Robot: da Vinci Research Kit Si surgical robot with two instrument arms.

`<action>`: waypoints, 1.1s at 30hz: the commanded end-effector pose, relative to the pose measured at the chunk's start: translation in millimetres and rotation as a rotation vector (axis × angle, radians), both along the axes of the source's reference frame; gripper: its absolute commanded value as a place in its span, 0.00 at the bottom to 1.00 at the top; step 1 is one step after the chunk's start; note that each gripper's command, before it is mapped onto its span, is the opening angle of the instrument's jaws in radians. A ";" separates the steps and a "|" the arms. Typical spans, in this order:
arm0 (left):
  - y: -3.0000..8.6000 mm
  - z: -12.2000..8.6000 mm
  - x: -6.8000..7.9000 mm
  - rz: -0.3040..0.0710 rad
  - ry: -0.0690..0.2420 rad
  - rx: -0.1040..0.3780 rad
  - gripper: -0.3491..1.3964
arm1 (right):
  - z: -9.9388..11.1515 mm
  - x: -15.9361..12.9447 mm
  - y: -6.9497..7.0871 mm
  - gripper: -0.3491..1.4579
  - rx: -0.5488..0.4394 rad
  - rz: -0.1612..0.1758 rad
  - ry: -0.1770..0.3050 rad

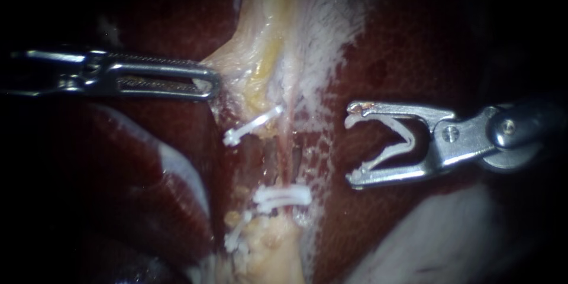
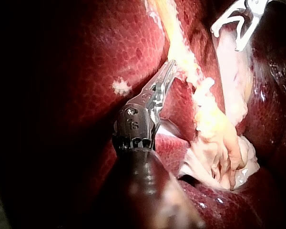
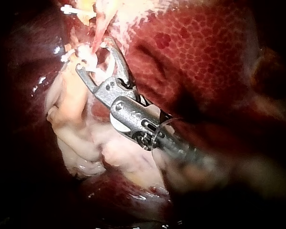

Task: Clipping third clip right tube

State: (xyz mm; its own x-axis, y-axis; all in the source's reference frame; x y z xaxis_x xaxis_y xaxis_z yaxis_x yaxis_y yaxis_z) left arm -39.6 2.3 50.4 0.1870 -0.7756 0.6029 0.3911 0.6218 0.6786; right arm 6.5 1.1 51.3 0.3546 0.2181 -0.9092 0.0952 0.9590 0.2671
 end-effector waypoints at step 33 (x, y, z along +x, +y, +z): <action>0.4 -8.3 5.6 -0.040 0.014 0.002 0.00 | 7.4 8.4 -3.6 0.49 0.339 -0.012 -0.031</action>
